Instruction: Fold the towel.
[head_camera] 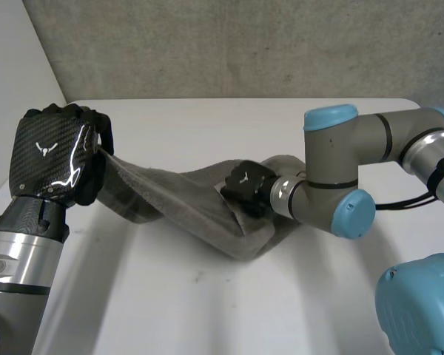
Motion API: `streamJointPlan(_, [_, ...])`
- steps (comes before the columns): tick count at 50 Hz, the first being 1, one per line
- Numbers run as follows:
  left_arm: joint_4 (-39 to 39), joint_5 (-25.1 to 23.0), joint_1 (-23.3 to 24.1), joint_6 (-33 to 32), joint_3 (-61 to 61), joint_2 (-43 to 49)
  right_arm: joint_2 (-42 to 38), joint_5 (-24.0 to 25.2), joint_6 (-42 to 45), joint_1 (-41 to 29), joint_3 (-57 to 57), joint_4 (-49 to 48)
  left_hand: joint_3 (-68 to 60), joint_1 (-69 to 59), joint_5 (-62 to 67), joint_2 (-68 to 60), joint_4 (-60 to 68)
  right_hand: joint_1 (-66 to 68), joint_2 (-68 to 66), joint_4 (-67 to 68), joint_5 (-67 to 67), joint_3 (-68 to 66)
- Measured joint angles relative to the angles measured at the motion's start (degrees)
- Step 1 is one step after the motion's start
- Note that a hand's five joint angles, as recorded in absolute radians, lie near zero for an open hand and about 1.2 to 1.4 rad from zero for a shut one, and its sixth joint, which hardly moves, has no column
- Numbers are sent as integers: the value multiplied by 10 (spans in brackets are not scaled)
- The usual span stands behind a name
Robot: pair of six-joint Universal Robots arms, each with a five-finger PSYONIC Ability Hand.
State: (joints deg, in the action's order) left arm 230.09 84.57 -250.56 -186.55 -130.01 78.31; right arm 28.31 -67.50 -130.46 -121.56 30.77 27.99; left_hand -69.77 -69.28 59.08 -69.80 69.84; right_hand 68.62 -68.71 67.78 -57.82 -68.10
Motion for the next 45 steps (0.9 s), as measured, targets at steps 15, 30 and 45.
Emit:
streamJointPlan(15, [7, 1, -5, -1, 126, 66, 29, -173, -185, 6, -141, -148, 0, 0, 0, 0, 0, 67, -77, 88, -85, -84])
streamJointPlan(30, [-1, 24, -8, 2, 345, 174, 212, -260, -322, 52, 25, -205, 0, 0, 0, 0, 0, 67, -77, 88, -85, -84])
streamJointPlan(45, [0, 16, -11, -1, 177, 196, 401, -169, -105, 93, 523, -109, 0, 0, 0, 0, 0, 67, -77, 88, -85, -84])
